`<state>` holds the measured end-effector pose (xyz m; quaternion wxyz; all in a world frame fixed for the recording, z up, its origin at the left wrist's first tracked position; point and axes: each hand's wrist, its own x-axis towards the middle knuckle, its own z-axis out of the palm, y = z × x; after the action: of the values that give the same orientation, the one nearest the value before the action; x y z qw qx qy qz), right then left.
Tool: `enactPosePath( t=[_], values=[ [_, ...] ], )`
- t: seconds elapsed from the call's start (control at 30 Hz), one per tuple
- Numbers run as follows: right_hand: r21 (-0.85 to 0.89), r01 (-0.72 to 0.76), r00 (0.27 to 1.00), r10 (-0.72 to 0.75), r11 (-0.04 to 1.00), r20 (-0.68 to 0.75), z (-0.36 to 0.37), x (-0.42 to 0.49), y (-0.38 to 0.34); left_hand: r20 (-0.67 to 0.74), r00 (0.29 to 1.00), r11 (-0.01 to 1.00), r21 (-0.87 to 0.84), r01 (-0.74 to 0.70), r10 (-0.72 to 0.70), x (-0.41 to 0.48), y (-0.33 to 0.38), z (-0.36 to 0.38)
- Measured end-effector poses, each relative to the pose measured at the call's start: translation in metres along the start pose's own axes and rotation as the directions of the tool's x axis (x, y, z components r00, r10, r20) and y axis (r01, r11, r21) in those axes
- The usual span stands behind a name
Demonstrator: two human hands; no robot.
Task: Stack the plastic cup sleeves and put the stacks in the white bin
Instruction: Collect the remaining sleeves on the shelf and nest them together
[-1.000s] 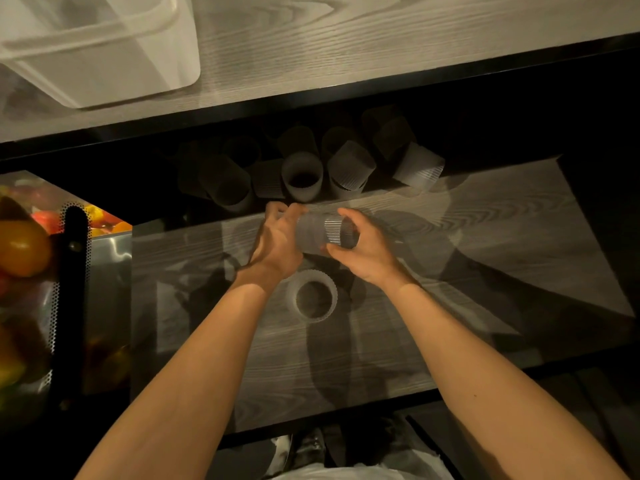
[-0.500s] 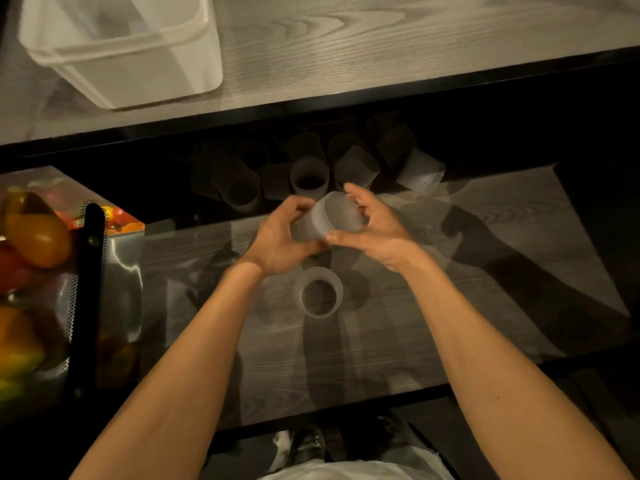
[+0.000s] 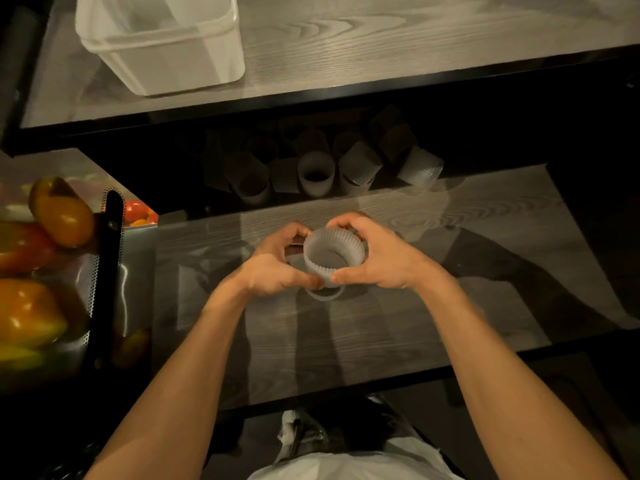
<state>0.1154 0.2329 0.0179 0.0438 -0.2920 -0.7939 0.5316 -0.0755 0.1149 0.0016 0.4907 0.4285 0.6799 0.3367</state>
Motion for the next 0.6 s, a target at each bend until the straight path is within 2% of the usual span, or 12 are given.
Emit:
enactPosePath(
  t=[0.23,0.4,0.6],
  values=[
    [-0.174,0.03,0.999,-0.032,0.984,-0.01,0.013,-0.008,-0.009,-0.028,0.999,1.0,-0.016,-0.023,0.023,-0.012,-0.01,0.002],
    [-0.309,0.027,1.0,-0.026,0.951,0.01,0.028,-0.014,-0.013,0.005,1.0,1.0,0.011,-0.027,0.027,-0.019,-0.018,0.003],
    [-0.305,-0.018,0.998,-0.003,0.952,-0.067,0.034,-0.014,-0.011,-0.05,0.999,0.999,0.035,0.021,-0.019,-0.017,-0.022,0.009]
  ],
)
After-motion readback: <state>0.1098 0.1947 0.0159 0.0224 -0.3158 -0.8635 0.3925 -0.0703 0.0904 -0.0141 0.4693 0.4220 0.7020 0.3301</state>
